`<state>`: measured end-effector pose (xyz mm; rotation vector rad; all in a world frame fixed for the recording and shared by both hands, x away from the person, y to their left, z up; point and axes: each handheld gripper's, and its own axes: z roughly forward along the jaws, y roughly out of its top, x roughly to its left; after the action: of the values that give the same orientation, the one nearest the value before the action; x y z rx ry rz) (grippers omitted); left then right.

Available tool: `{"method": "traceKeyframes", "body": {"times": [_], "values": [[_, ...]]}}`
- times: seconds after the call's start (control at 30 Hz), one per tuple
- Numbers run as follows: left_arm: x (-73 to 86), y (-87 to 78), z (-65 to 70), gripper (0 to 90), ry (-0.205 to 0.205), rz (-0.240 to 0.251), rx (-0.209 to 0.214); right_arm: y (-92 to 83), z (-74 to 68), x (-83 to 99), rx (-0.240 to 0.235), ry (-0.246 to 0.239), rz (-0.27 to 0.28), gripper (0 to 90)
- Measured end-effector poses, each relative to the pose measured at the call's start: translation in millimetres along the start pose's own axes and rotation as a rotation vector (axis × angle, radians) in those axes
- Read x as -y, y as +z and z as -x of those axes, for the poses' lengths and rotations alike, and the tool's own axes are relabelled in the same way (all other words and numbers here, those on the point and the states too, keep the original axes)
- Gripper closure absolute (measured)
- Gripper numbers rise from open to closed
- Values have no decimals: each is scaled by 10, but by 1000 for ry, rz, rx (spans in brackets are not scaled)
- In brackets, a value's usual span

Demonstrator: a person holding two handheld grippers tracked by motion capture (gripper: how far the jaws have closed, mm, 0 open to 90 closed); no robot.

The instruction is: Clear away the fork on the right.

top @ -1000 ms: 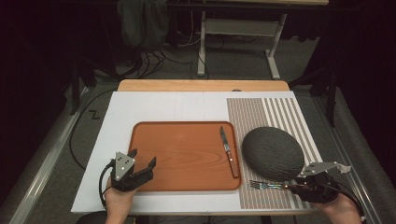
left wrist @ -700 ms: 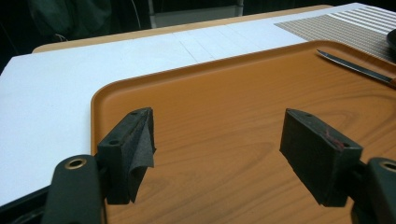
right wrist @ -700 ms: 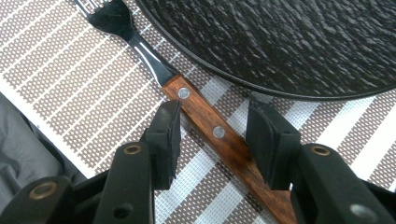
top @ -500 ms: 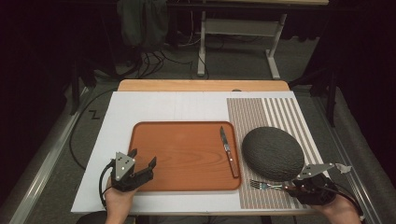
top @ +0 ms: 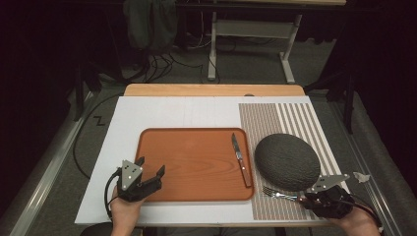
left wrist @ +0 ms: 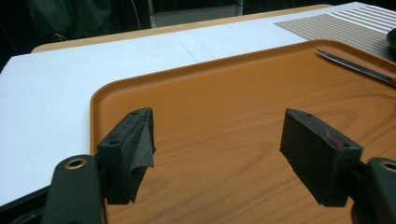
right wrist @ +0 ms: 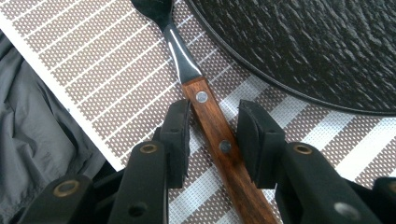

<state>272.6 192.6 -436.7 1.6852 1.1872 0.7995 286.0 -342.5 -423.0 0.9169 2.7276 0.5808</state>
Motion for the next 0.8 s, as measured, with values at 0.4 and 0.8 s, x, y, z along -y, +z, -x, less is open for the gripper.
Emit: {"method": "traceKeyframes", "body": {"times": [0.4,0.8], "values": [[0,3,0,265,0,-2,1,51,-74,-90,-38,-60,16,735],[0,5,1,265,2,-3,2,91,-99,-161,-50,-89,22,758]]}}
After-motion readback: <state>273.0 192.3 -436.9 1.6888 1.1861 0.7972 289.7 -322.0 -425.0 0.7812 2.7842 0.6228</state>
